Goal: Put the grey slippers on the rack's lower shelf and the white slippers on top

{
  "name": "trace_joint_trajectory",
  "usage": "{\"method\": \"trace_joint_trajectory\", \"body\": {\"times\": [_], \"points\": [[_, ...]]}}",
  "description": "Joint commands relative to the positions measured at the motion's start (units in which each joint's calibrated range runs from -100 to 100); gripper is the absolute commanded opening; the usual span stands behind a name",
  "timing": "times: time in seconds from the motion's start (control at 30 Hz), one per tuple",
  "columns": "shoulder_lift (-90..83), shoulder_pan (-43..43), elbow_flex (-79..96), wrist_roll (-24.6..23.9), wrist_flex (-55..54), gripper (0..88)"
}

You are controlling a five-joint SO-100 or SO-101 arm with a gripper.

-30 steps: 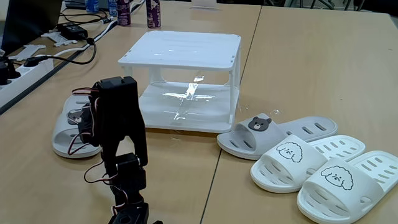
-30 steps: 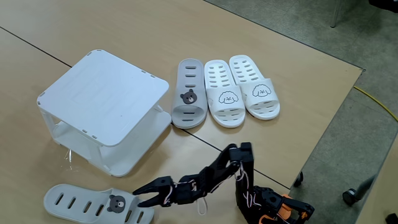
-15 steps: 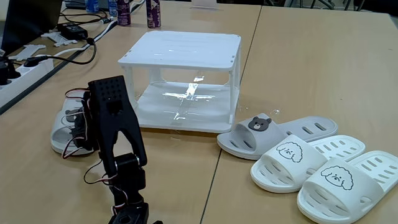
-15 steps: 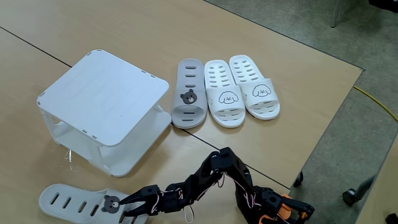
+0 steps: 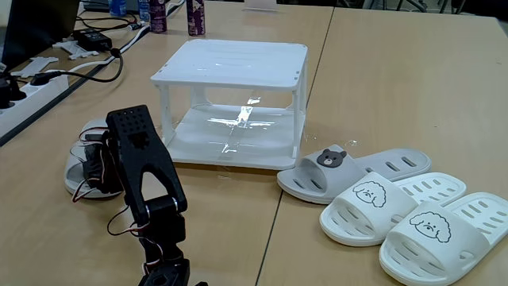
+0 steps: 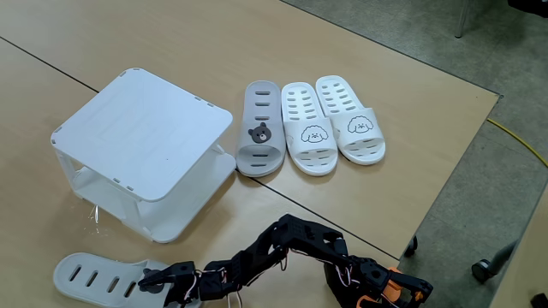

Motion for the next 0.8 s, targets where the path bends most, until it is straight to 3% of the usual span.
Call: {"method": "trace_joint_trajectory", "body": {"times": [0.0,0.1,0.13,0.33,0.77], "points": [[0.52,0.92,-7.83,0.42,-0.45,26.0],[0.52,1.01,-7.65,0.42,-0.37,2.0],[0.19,1.01,-7.56,0.42,-0.45,0.6],[-12.35,0.18,-0.43,0.42,-0.45,0.7],[-64.60,1.91,56.31,0.42,-0.63,0.7]]}}
